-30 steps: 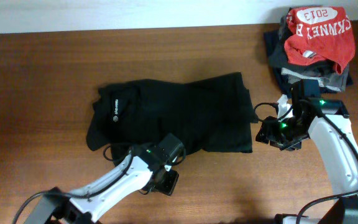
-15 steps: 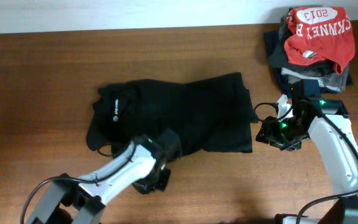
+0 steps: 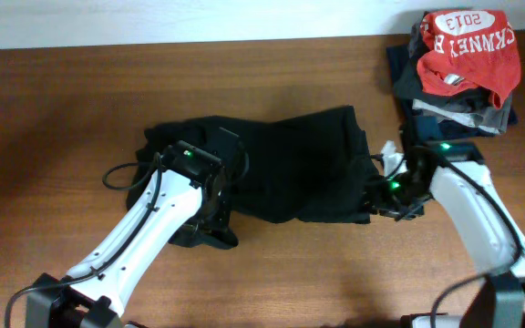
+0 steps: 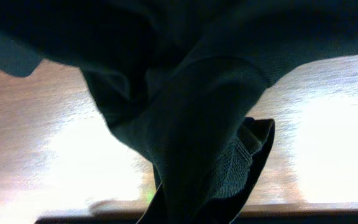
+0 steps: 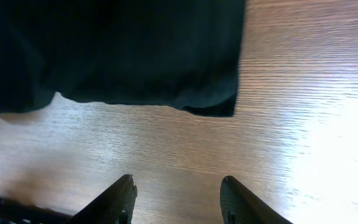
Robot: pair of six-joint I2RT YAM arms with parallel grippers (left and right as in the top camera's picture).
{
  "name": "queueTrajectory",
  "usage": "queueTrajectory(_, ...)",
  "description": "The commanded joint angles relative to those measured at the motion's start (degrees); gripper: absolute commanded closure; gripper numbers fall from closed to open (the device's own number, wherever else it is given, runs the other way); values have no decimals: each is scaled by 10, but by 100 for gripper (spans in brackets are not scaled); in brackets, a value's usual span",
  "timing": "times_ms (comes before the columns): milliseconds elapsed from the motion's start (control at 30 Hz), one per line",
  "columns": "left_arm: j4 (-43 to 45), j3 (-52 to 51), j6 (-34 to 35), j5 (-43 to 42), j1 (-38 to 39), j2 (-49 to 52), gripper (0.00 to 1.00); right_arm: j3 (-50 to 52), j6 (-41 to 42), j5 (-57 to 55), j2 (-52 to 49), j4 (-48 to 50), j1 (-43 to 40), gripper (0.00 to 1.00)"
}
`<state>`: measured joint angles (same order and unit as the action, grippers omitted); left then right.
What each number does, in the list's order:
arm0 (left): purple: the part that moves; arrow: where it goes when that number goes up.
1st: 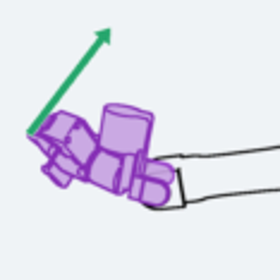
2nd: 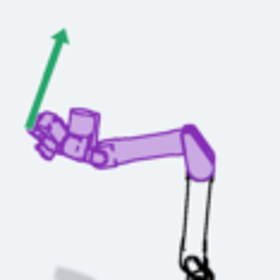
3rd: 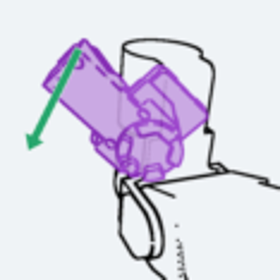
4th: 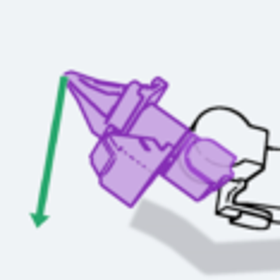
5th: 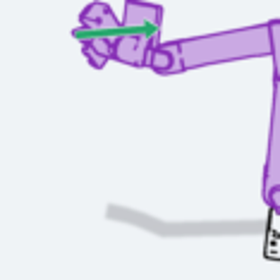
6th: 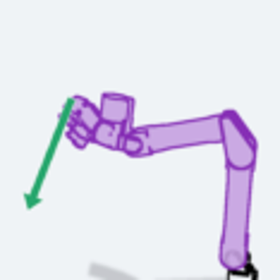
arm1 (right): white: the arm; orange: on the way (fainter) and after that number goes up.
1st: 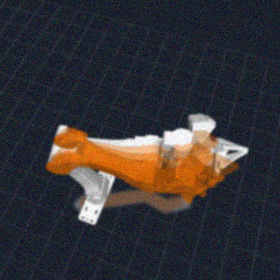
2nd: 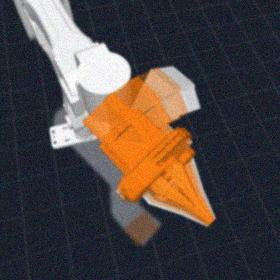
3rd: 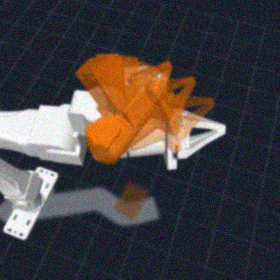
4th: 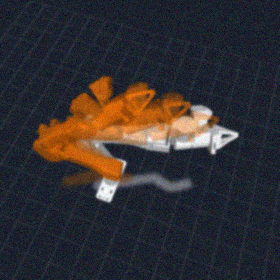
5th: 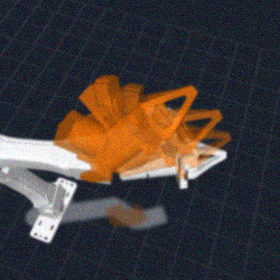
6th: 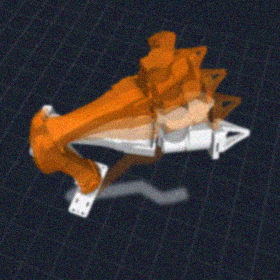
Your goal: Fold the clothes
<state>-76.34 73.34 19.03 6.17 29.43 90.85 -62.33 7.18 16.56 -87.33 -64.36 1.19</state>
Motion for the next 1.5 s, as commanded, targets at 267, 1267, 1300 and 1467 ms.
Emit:
queueTrajectory(267, -11, 15, -11, 44, -2, -9, 100, 11, 30, -50, -99, 37, 42, 51)
queueTrajectory(1267, -5, 15, -11, 108, -12, -9, 99, 115, 68, -73, -99, 217, 40, 58)
queueTrajectory(1300, -5, 15, -11, 108, -13, -9, 99, 115, 69, -71, -99, 219, 40, 58)
queueTrajectory(1467, -5, 15, -11, 107, -14, -9, 99, 115, 69, -70, -99, 240, 40, 58)
